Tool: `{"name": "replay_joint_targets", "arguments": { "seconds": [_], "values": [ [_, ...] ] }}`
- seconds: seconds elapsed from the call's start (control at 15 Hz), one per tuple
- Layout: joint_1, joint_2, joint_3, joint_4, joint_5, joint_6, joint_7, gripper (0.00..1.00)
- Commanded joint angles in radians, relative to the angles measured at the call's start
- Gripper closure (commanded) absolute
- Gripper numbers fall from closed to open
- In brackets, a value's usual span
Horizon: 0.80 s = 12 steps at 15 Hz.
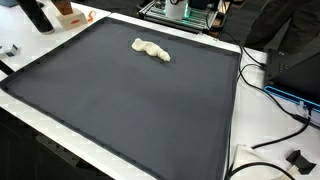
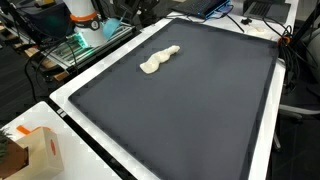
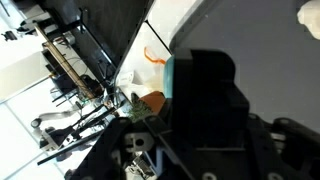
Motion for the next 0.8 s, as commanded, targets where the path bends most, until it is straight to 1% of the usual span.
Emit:
{"name": "replay_joint_targets", "arguments": {
  "seconds": [0.0, 0.33, 0.73],
  "values": [
    [0.069, 0.105, -0.050, 0.064, -0.030, -0.093, 0.017, 0.75],
    [0.123, 0.200, -0.087, 0.099, -0.052, -0.111, -0.008, 0.75],
    [0.170, 0.302, -0.112, 0.149, -0.102, -0.132, -0.023, 0.75]
  ]
}}
